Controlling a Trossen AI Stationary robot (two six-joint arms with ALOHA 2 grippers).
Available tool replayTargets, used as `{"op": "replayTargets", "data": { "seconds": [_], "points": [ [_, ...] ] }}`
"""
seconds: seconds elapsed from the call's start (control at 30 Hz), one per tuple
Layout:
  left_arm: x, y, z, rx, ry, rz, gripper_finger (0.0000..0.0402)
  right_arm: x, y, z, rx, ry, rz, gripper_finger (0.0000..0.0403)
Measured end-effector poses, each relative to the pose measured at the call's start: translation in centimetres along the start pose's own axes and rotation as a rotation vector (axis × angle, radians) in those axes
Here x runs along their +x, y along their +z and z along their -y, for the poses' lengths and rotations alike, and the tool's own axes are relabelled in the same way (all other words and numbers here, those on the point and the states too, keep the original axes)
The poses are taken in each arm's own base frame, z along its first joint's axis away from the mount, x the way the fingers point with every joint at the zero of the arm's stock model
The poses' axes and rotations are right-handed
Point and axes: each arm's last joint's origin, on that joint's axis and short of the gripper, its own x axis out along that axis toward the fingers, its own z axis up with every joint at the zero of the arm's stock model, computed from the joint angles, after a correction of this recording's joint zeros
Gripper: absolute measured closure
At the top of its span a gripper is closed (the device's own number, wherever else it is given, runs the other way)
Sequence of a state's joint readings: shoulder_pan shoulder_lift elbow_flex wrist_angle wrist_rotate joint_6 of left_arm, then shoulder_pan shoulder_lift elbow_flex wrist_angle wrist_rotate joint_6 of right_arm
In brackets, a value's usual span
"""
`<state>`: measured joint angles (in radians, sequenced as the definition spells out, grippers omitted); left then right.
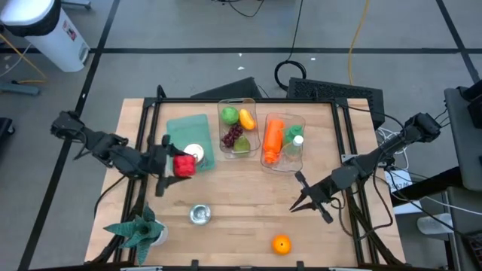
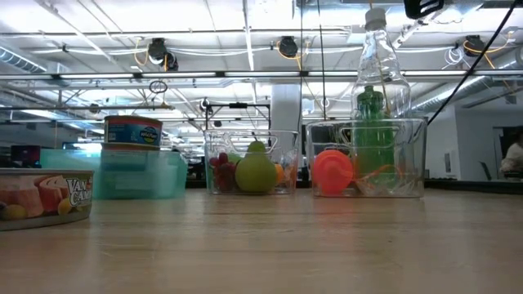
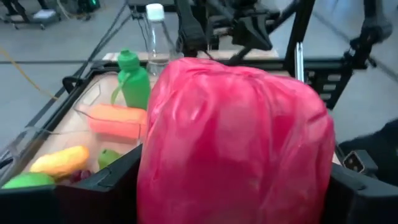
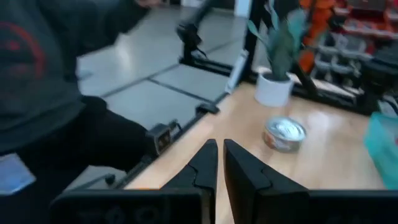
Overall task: Pick & Place Food Item
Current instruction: Put the red bell pepper into the left transparent bin
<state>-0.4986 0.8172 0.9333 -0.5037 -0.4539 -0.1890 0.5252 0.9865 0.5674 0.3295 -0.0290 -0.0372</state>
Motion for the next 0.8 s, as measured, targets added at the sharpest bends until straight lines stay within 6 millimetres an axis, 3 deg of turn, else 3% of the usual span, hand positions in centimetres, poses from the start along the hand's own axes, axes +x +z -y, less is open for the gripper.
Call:
{"op": "replayTargets", "data": {
  "seconds": [0.2, 0.33, 0.57, 0.8],
  "points": [
    [-2.2, -2.9, -1.8, -0.182, 0.032, 0.089, 0.0103, -1.0, -0.4, -0.3, 0.003, 0.075, 0.068, 0.0385],
    [-2.8, -2.8, -2.6, -0.324, 0.098, 0.126, 0.0101, -1.3, -1.1, -0.3, 0.016, 0.063, 0.066, 0.0385],
    [-1.9, 0.4, -3.9, -0.371, 0.263, 0.173, 0.0108, -1.3, -1.0, 0.0, -0.045, 0.01, 0.09, 0.0385],
    [1.8, 5.4, -7.2, -0.351, 0.356, 0.056, 0.0108, -1.3, -1.0, 0.0, -0.031, 0.012, 0.086, 0.0385]
  ]
}}
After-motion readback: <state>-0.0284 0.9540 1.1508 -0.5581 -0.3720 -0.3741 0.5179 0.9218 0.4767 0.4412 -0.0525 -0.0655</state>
